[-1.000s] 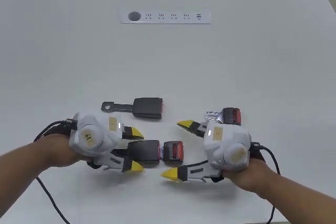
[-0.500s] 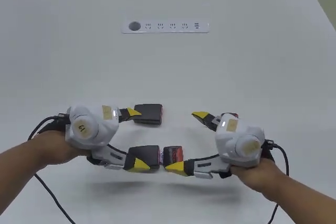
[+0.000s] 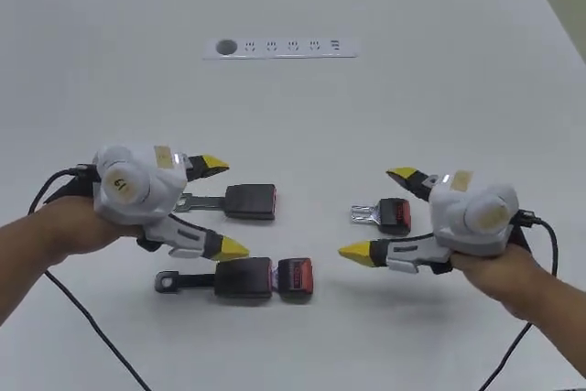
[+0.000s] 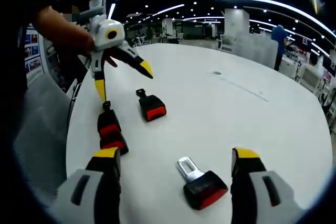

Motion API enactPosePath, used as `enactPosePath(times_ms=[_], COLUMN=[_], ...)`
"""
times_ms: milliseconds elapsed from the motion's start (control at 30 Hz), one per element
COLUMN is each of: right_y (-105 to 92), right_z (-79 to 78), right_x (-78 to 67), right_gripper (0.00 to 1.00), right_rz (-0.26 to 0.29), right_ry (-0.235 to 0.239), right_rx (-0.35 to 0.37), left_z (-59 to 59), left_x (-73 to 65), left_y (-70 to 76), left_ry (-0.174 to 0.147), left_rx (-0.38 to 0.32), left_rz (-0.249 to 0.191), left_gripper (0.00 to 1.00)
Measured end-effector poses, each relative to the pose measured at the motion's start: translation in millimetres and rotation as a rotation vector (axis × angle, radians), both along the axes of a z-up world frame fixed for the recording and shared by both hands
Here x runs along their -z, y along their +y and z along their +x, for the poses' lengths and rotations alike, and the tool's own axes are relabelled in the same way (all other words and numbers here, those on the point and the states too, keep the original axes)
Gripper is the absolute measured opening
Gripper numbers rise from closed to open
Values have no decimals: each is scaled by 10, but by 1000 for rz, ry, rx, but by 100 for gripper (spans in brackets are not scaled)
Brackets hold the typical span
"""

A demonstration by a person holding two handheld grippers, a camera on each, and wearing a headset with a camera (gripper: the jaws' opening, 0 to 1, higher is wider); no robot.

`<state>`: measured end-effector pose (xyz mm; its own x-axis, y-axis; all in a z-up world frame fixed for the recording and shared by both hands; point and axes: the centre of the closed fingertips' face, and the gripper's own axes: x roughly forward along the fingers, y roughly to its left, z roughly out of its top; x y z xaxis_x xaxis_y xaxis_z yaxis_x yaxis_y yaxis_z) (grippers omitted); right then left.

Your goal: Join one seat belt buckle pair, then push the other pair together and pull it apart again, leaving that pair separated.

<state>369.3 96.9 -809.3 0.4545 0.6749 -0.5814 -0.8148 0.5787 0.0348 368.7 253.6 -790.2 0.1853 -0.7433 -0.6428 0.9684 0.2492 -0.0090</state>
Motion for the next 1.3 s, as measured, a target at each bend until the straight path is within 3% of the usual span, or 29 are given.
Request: enactPosePath(times_ms=[133,300,400,467,767,933,1067,1133,1167,1300], right_y=[-150,-272,-311,-352,-432,-441,-452,-461,-465,-438], right_z=[69,37,18,15,5,-45,-46,-47,-41,-77], right_x=[21,156,214,261,413,473,484,507,501,450], right_gripper=[87,84,81,79,74,65,59,59,58,53], right_rz=[-16,-60,-55,-82,-94,-116,-130,-138,-150,-146], right_ry=[10,57,88,88,139,161,151,154,133,149], right_rx=[-2,-82,-116,-143,-188,-236,-264,-273,-298,-297], left_z=[109,181,212,224,288,304,292,272,258,211], left_x=[21,64,145,182,391,485,516,575,602,664], left_y=[27,24,20,4,-52,-62,-82,-72,-62,-33], left_ry=[-3,-3,3,11,32,47,47,51,52,37], left_rx=[-3,12,26,35,72,86,107,122,131,170], left_rz=[7,14,32,36,58,68,65,82,93,129], left_gripper=[77,76,76,76,72,67,59,56,55,49])
